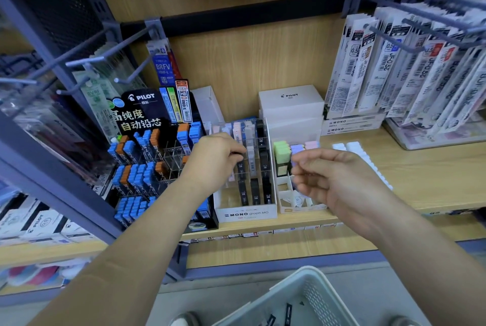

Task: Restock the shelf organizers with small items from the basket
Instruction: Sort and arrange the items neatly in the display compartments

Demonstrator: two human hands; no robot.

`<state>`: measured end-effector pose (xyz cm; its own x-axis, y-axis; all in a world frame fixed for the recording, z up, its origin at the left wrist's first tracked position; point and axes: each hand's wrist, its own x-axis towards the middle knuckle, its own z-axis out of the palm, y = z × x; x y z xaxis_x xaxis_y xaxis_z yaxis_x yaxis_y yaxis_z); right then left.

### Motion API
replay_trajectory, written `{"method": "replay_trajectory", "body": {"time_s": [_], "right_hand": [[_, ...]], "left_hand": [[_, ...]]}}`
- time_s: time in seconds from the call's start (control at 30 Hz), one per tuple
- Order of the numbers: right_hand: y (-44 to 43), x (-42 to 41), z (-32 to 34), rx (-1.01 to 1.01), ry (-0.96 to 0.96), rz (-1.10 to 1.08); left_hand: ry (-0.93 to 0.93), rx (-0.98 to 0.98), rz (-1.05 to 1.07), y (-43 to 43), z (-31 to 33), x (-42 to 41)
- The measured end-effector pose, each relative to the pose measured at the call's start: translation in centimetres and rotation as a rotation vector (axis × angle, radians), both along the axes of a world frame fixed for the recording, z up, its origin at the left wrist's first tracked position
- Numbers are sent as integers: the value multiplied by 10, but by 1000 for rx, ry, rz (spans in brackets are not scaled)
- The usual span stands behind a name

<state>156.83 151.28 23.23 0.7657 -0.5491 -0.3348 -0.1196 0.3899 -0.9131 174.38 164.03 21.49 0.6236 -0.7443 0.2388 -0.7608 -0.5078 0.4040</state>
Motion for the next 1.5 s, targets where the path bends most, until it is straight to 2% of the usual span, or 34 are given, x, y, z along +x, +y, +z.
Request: {"method": "replay_trajectory", "body": {"time_s": [0.2, 0.47, 0.6, 0.73, 0.93, 1.1, 1.17, 1.23, 1.3, 1.4, 1.5], "right_hand": [[-2, -4, 0, -52, 60, 75], [-7, -21, 0, -134, 115, 135], [-7, -37, 0, -207, 178, 196], [-7, -60, -7, -275, 262, 313], [-8, -90, -41, -439, 506, 521], [-7, -108, -95, -487, 753, 689], [2, -110, -124, -431, 775, 659], [17, -107, -160, -313, 761, 538], [35, -101, -202, -219, 769, 438], [54, -92, -270, -156, 849, 390], [71, -86, -334, -267, 983, 471]], "left_hand": [[-150, 144, -54, -2, -2, -1], [-173, -68, -50, 10, 4, -8], [-144, -54, -123, 23, 18, -32], [48, 123, -201, 41, 32, -60], [202, 406, -329, 60, 15, -91], [315, 642, -343, 65, -61, -113], [408, 753, -278, 73, -119, -124], [508, 817, -171, 85, -180, -133], [631, 827, -31, 97, -231, -146], [911, 780, 183, 94, -280, -166], [1051, 755, 378, 80, -322, -178]]}}
